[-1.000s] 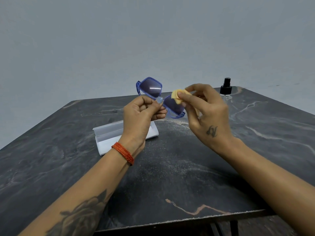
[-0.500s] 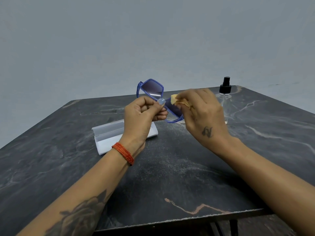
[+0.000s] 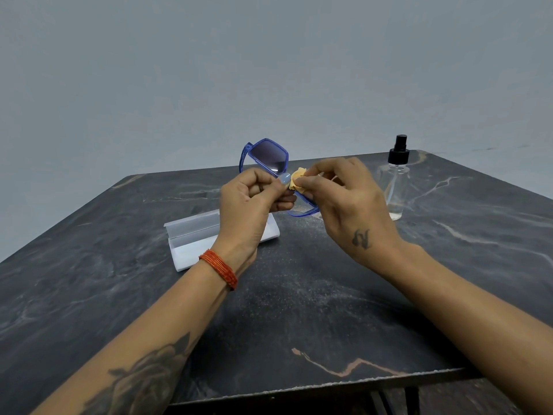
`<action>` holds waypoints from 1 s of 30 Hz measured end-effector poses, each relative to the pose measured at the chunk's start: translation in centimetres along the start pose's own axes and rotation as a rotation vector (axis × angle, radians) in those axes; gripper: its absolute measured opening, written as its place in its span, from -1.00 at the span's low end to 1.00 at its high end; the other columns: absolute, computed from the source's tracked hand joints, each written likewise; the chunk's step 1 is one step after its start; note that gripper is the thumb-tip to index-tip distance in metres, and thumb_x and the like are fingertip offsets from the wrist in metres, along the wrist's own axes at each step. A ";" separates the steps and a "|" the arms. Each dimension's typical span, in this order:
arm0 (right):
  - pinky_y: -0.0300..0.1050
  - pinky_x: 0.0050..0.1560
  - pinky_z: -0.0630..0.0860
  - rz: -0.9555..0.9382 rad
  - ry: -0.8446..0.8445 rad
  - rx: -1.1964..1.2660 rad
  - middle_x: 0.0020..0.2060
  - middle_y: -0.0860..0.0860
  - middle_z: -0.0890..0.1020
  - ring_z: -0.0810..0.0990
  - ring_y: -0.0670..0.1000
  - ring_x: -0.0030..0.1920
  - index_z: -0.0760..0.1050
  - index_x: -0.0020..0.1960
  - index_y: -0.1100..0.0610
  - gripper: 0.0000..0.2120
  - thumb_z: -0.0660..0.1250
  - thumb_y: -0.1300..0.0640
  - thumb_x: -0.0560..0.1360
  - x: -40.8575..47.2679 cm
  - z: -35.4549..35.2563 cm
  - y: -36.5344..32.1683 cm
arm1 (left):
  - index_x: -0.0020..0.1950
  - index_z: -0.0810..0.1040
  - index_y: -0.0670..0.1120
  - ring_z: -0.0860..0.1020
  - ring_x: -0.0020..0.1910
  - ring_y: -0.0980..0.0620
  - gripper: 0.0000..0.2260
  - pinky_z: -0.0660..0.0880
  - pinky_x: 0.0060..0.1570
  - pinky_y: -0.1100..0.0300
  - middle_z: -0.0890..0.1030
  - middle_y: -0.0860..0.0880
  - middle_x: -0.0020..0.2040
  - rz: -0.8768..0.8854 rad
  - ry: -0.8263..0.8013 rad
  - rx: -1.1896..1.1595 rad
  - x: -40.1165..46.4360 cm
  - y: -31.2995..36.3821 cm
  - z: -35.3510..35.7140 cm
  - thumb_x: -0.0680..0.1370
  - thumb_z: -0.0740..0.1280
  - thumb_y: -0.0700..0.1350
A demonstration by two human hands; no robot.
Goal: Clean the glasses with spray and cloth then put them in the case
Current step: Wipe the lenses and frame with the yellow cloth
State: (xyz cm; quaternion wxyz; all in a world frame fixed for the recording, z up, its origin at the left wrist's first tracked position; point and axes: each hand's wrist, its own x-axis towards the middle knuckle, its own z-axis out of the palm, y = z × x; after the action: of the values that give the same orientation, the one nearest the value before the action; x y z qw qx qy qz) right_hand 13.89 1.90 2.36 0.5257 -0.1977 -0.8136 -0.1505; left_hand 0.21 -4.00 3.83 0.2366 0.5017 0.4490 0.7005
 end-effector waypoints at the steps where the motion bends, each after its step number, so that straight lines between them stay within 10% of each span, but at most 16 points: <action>1: -0.29 -0.10 0.28 -0.011 -0.006 -0.003 -0.07 0.17 0.58 0.49 0.12 -0.12 0.61 0.06 0.23 -0.80 0.27 0.33 0.49 0.0 0.0 0.0 | -0.24 0.50 -0.22 0.62 -0.39 0.08 -0.89 0.56 -0.32 0.28 0.62 0.02 -0.44 0.003 0.002 0.004 0.0 0.0 0.0 0.48 0.32 -0.34; 30: -0.25 -0.22 0.24 0.112 0.043 -0.110 -0.17 0.14 0.58 0.47 0.13 -0.19 0.62 0.00 0.22 -0.71 0.26 0.40 0.36 0.0 -0.4 0.4 | -0.24 0.49 -0.23 0.61 -0.39 0.10 -0.89 0.58 -0.28 0.27 0.60 0.01 -0.46 0.009 0.007 -0.019 0.0 -0.2 0.0 0.48 0.32 -0.35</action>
State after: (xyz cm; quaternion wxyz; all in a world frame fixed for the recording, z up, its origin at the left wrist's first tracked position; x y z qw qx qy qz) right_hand 14.39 2.06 2.57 0.5389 -0.2684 -0.7803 -0.1693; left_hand 0.21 -3.92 3.63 0.2366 0.4991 0.4410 0.7074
